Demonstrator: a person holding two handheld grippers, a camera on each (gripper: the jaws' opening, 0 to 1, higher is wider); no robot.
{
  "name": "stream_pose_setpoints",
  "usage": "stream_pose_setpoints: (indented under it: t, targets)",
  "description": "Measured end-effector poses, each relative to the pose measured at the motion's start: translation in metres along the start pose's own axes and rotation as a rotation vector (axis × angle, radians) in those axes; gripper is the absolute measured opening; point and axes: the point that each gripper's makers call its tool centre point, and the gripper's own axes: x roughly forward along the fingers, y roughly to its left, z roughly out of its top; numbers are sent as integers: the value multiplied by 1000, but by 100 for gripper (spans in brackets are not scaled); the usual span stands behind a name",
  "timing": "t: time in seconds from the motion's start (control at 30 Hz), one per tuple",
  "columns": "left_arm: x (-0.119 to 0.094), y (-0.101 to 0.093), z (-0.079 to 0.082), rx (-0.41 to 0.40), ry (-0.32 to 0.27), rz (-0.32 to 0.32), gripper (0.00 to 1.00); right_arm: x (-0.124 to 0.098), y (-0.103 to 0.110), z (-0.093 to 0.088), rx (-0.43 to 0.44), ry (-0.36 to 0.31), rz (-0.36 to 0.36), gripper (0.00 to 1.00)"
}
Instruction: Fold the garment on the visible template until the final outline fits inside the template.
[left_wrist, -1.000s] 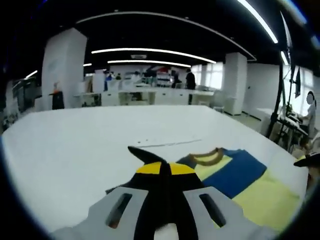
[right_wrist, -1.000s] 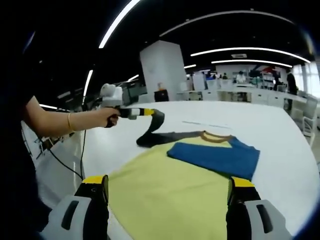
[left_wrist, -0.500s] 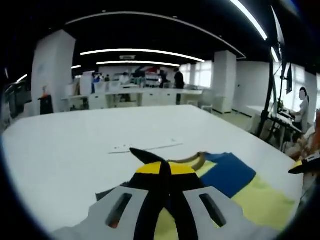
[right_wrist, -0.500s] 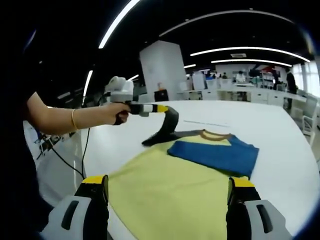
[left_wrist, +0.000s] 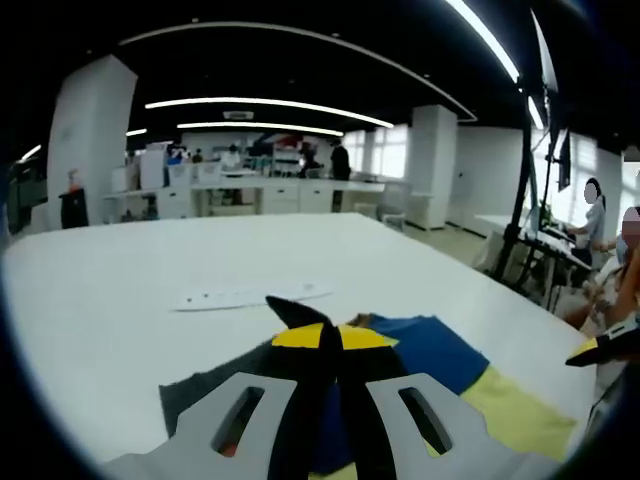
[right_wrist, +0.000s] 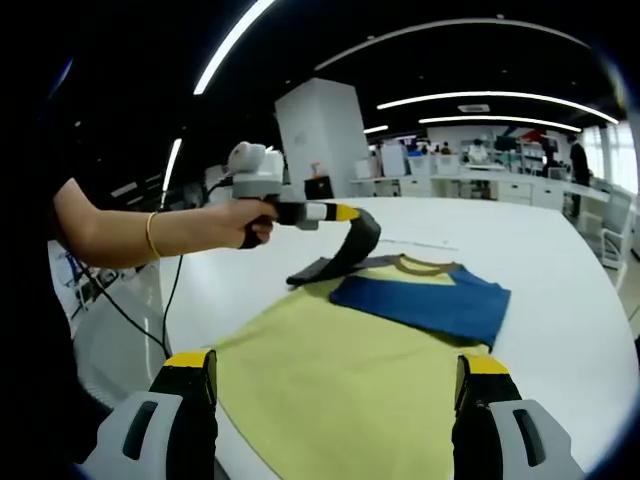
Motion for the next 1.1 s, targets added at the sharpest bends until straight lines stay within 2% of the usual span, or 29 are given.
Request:
stream_pose_setpoints:
  t: [0.43, 0.57, 0.9, 1.1]
  targets:
    - [24, -37, 1, -1, -4, -58, 0, -3, -3, -7, 18, 8, -15, 99]
    - [29, -51, 0, 23, -2, -84, 0, -2, -3, -7, 24, 4, -14, 99]
    - [40, -89, -11, 52, 22, -160, 0, -1, -2, -11, 22, 15, -11, 99]
    - [44, -105, -20, 53, 42, -190, 0, -2, -4, -14, 23, 24, -15, 99]
